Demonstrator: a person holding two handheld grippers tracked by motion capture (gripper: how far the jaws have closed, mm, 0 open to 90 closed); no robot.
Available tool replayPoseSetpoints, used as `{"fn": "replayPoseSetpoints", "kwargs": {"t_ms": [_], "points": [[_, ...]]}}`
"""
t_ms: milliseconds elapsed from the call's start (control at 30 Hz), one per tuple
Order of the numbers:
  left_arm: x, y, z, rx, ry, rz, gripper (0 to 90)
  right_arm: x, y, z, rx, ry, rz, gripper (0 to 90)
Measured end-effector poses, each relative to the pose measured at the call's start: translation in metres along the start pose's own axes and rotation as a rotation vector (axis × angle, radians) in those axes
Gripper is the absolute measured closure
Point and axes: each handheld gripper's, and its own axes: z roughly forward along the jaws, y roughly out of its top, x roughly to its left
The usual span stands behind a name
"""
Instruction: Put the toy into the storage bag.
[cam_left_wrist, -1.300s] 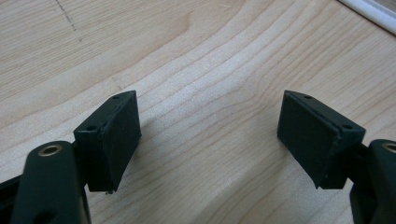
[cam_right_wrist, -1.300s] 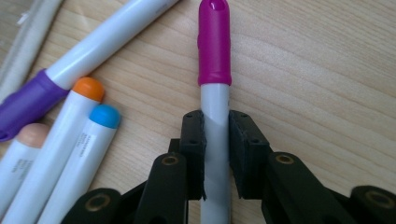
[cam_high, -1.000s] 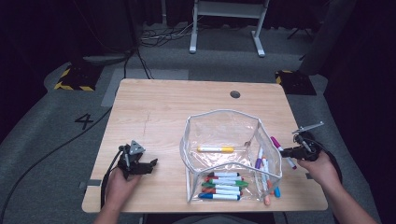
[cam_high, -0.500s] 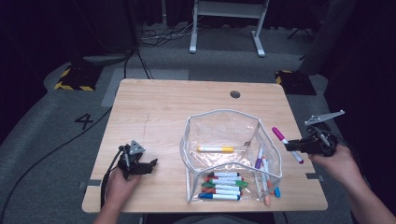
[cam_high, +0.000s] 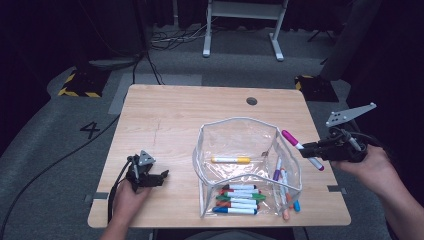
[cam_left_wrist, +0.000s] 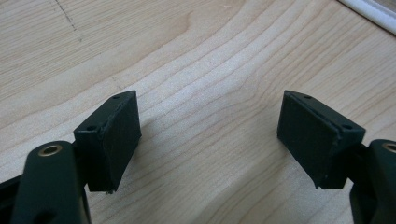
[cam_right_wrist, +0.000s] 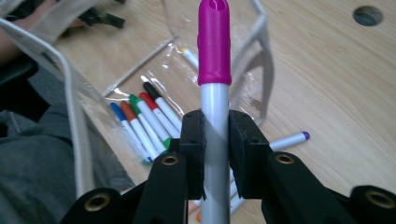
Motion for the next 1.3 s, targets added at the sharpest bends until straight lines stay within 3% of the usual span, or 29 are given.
{"fn": "replayPoseSetpoints", "kwargs": {"t_ms": [233, 667, 1000, 1300], "points": [[0.0, 0.0, 0.0, -0.001, 0.0, -0.002, 21.7, 0.02, 0.028, 0.008, 0.047, 0.05, -0.067, 76.4], [0.0, 0.0, 0.0, -0.001, 0.0, -0.002, 21.7, 0.042, 0.068, 0.059, 0.151, 0.136, -0.156, 76.4], [0.0, 0.0, 0.0, -0.001, 0.0, -0.002, 21.6, 0.053, 0.076, 0.106, 0.243, 0.176, -0.195, 76.4], [0.0, 0.0, 0.0, -0.001, 0.0, -0.002, 21.6, 0.058, 0.069, 0.14, 0.327, 0.201, -0.213, 76.4]]}}
